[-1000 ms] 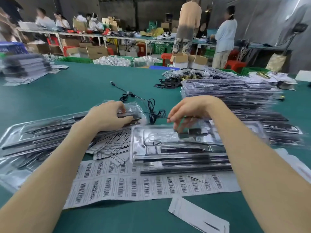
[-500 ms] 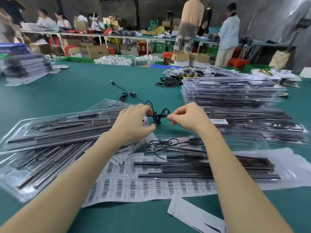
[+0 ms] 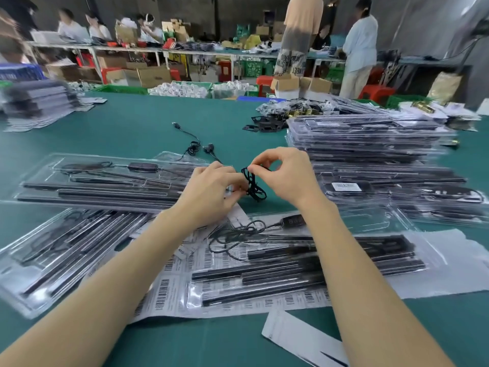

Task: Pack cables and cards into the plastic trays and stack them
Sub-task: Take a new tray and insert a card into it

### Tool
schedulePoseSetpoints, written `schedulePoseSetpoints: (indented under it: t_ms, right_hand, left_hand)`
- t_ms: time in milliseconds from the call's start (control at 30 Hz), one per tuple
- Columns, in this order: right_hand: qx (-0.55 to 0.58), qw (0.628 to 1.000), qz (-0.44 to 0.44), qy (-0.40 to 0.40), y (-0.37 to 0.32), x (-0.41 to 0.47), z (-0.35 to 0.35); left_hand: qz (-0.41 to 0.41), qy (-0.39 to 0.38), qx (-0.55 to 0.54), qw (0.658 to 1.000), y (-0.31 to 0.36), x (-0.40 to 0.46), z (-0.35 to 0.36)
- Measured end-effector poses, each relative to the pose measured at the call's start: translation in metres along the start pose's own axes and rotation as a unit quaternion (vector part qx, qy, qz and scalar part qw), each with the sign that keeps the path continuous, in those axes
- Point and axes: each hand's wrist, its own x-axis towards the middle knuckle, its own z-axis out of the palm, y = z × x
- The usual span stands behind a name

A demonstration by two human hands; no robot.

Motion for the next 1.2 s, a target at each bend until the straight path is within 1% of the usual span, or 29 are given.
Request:
schedulePoseSetpoints:
  t_ms: [100, 167, 233, 300, 400, 533, 633, 700, 800, 833, 900, 933, 967, 1033, 1067, 1100, 1133, 1167, 1200]
  right_hand:
    - [0.037, 0.998, -0.04, -0.037, -0.001, -0.001, -0.005]
    - [0.042, 0.997, -0.046, -0.039, -0.002, -0.002, -0.006]
    - [0.034, 0.996, -0.045, -0.065, -0.005, -0.002, -0.005]
    - [0.033, 0.993, -0.025, -0.108, -0.008, -0.001, -0.004]
    - [0.053, 0.986, 0.029, -0.153, -0.007, -0.002, -0.01]
    - [0.093, 0.984, 0.057, -0.141, -0.008, -0.001, -0.025]
    - [0.101, 0.978, 0.108, -0.147, -0.002, 0.001, -0.033]
    - [0.079, 0.981, 0.133, -0.118, 0.004, 0.0, -0.032]
    - [0.006, 0.991, 0.126, -0.041, 0.007, -0.003, -0.023]
    - [0.004, 0.992, 0.118, -0.035, 0.006, -0.004, -0.019]
    - [0.035, 0.992, 0.11, -0.04, 0.003, -0.005, -0.015]
    - [0.054, 0.992, 0.117, -0.011, 0.003, -0.005, -0.014]
    - [0.069, 0.987, 0.134, 0.046, 0.004, -0.004, -0.015]
    - [0.094, 0.963, 0.191, 0.166, 0.01, -0.005, -0.022]
    - [0.1, 0.95, 0.219, 0.199, 0.013, -0.005, -0.027]
    - [0.103, 0.942, 0.24, 0.211, 0.016, -0.006, -0.032]
    - [0.107, 0.939, 0.255, 0.203, 0.019, -0.007, -0.038]
    - [0.116, 0.942, 0.263, 0.176, 0.02, -0.008, -0.044]
    - [0.129, 0.946, 0.265, 0.131, 0.02, -0.008, -0.05]
  left_hand:
    - [0.009, 0.003, 0.013, 1.0, 0.0, 0.0, 0.0]
    - [0.031, 0.009, 0.027, 0.999, 0.001, 0.001, 0.0]
    - [0.048, 0.004, 0.039, 0.998, 0.001, 0.001, 0.0]
    - [0.053, 0.003, 0.031, 0.998, 0.0, -0.001, 0.001]
    - [0.06, 0.012, 0.023, 0.998, -0.001, -0.002, 0.0]
    - [0.07, 0.036, 0.018, 0.997, -0.002, -0.002, -0.004]
    - [0.062, 0.061, 0.017, 0.996, -0.006, -0.001, -0.007]
    - [0.057, 0.067, 0.0, 0.996, -0.008, 0.0, -0.009]
    - [0.074, 0.034, -0.07, 0.994, -0.012, 0.001, -0.012]
    - [0.08, 0.023, -0.089, 0.993, -0.013, 0.001, -0.013]
    - [0.089, 0.018, -0.102, 0.991, -0.015, 0.0, -0.014]
    - [0.089, 0.017, -0.106, 0.99, -0.018, 0.0, -0.016]
    - [0.085, 0.013, -0.112, 0.99, -0.02, -0.002, -0.018]
    - [0.075, -0.001, -0.12, 0.99, -0.025, -0.002, -0.022]
    - [0.069, -0.009, -0.119, 0.99, -0.027, -0.003, -0.024]
    - [0.059, -0.018, -0.115, 0.991, -0.029, -0.003, -0.026]
    - [0.043, -0.024, -0.107, 0.993, -0.031, -0.002, -0.028]
    - [0.024, -0.021, -0.092, 0.995, -0.033, -0.001, -0.028]
    - [-0.001, -0.006, -0.07, 0.998, -0.035, 0.0, -0.028]
